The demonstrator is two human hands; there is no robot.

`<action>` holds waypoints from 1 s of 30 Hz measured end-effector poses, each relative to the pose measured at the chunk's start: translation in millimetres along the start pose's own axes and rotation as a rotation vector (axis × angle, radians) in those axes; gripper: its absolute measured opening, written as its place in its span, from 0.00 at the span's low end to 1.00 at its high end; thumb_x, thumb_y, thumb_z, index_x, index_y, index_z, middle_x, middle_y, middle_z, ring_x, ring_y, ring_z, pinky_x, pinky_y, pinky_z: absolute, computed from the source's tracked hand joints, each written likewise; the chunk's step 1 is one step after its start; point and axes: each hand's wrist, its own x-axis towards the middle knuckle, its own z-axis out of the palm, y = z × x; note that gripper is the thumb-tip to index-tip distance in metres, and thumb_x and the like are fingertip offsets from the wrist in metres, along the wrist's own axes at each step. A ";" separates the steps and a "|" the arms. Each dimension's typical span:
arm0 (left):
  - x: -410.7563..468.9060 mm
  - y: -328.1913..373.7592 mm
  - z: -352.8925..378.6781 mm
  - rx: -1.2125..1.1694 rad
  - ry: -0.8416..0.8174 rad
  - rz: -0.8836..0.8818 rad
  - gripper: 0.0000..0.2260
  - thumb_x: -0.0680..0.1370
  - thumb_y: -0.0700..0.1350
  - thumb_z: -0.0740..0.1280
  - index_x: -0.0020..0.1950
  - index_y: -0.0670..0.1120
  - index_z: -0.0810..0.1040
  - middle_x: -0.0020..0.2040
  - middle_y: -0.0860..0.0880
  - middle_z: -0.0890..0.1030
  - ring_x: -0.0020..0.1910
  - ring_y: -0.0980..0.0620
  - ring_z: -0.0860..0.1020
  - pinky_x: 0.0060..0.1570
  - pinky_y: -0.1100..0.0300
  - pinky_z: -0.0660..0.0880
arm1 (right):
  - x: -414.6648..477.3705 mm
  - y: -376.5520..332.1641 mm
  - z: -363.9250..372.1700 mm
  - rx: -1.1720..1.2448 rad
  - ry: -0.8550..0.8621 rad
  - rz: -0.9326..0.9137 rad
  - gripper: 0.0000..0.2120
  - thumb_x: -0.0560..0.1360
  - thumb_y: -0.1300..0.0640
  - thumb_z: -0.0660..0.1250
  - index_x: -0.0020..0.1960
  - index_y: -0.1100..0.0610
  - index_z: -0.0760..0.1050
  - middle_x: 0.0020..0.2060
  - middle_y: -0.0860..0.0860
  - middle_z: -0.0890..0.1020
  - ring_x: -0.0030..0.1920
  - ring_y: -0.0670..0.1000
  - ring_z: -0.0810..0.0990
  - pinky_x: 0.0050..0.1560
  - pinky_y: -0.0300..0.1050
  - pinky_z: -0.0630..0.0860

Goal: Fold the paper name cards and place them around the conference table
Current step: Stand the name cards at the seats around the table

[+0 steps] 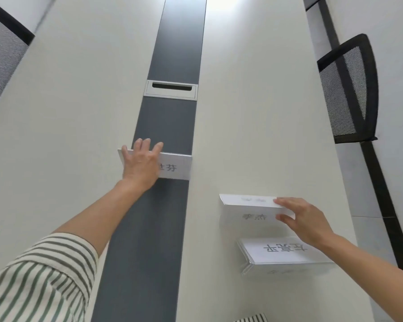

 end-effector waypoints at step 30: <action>-81.6 135.6 -30.4 -0.449 -0.039 0.382 0.28 0.76 0.60 0.63 0.72 0.48 0.66 0.73 0.44 0.67 0.73 0.44 0.64 0.71 0.49 0.59 | -87.0 26.3 -28.4 0.081 0.189 -0.168 0.39 0.66 0.24 0.56 0.67 0.47 0.72 0.68 0.45 0.74 0.70 0.45 0.67 0.67 0.45 0.64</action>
